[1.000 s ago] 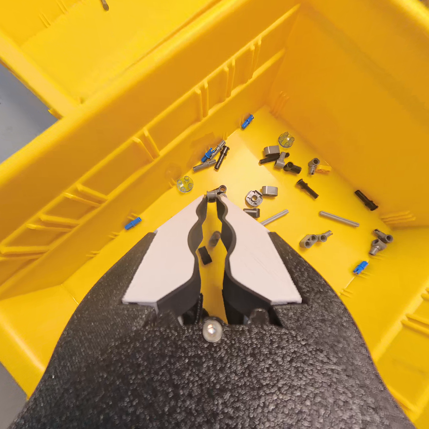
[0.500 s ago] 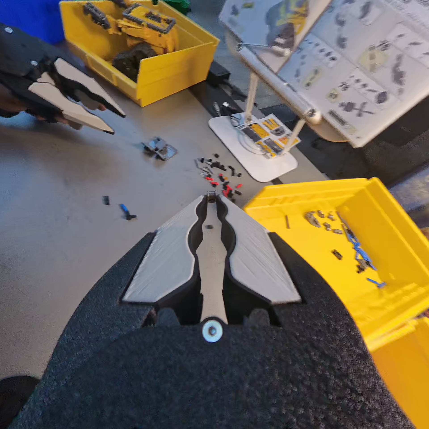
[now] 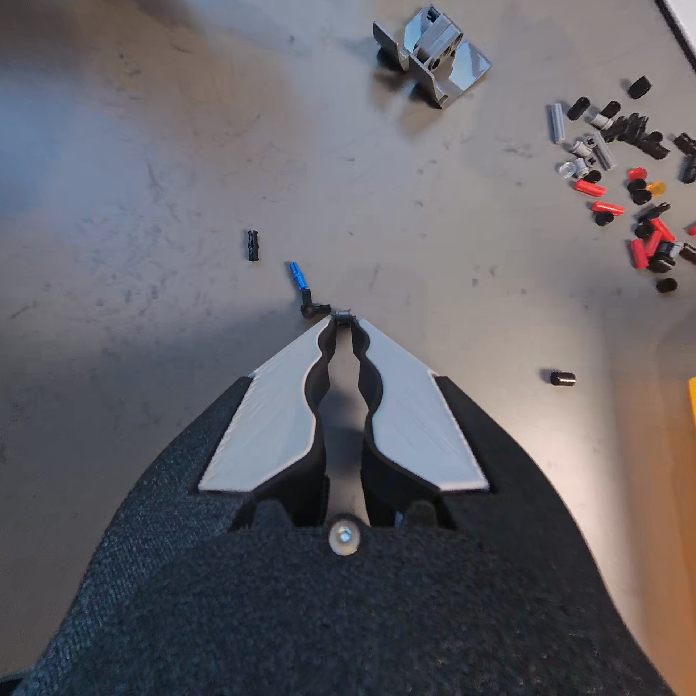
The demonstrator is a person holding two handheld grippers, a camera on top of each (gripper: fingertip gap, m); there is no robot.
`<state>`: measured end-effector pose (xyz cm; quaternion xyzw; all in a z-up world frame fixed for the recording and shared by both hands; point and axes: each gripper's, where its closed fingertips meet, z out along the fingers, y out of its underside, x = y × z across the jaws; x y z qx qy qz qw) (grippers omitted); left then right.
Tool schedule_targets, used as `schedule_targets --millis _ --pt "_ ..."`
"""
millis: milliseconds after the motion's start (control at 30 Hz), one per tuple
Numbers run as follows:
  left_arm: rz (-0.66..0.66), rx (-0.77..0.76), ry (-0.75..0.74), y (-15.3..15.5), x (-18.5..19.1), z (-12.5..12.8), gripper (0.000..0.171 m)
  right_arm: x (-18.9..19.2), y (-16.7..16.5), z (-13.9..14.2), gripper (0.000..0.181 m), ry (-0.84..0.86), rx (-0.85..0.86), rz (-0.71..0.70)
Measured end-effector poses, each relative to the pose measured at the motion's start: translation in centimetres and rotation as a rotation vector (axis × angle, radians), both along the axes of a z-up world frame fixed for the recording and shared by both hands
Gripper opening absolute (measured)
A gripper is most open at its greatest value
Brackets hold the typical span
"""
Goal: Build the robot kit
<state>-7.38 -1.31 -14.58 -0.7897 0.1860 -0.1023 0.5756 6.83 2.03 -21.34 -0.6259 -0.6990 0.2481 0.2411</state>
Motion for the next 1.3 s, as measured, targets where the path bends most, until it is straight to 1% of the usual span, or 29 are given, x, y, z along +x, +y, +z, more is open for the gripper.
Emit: schedule_targets --millis 100,200,300,400,533,800,867,933,1000,1067,1133,1200,1300 --pt "0.001 0.0 0.003 0.0 0.0 0.0 0.034 0.0 0.0 0.0 0.008 0.006 0.012 0.001" --pt "0.003 0.0 -0.001 0.0 0.0 0.0 0.034 0.0 -0.1 0.1 0.015 0.015 0.002 0.001" --pt "0.004 0.0 0.002 0.0 0.0 0.0 0.034 -0.1 -0.2 0.9 0.018 0.054 -0.01 -0.005" --pt "0.005 -0.002 0.007 0.0 0.0 -0.1 0.035 -0.4 0.2 3.0 0.021 0.148 -0.025 -0.023" --pt "0.006 -0.003 0.01 0.0 0.0 -0.1 0.035 -0.1 1.9 6.2 0.026 0.287 -0.028 -0.078" --pt "0.001 -0.004 0.02 0.0 0.1 -0.2 0.035 2.1 7.2 11.2 0.029 0.521 0.075 -0.296" --pt "0.001 -0.003 0.023 0.0 0.2 -0.2 0.035 2.6 9.1 12.9 0.029 0.598 0.132 -0.372" --pt "0.0 -0.006 0.025 0.1 0.2 -0.3 0.035 3.3 12.0 14.5 0.028 0.613 0.182 -0.469" --pt "-0.001 -0.008 0.027 0.1 0.3 -0.3 0.035 3.7 15.1 15.7 0.028 0.57 0.183 -0.535" --pt "-0.003 -0.008 0.03 0.1 0.3 -0.3 0.035 4.0 19.2 15.8 0.031 0.455 0.196 -0.602" --pt "-0.005 -0.005 0.035 0.1 0.4 -0.3 0.035 4.1 23.4 14.8 0.031 0.33 0.182 -0.659" --pt "-0.009 -0.004 0.037 0.0 0.5 -0.3 0.035 3.9 27.7 13.3 0.026 0.246 0.152 -0.727" --pt "-0.01 -0.002 0.037 -0.1 0.5 -0.3 0.035 3.2 32.7 9.7 0.021 0.151 0.072 -0.796"
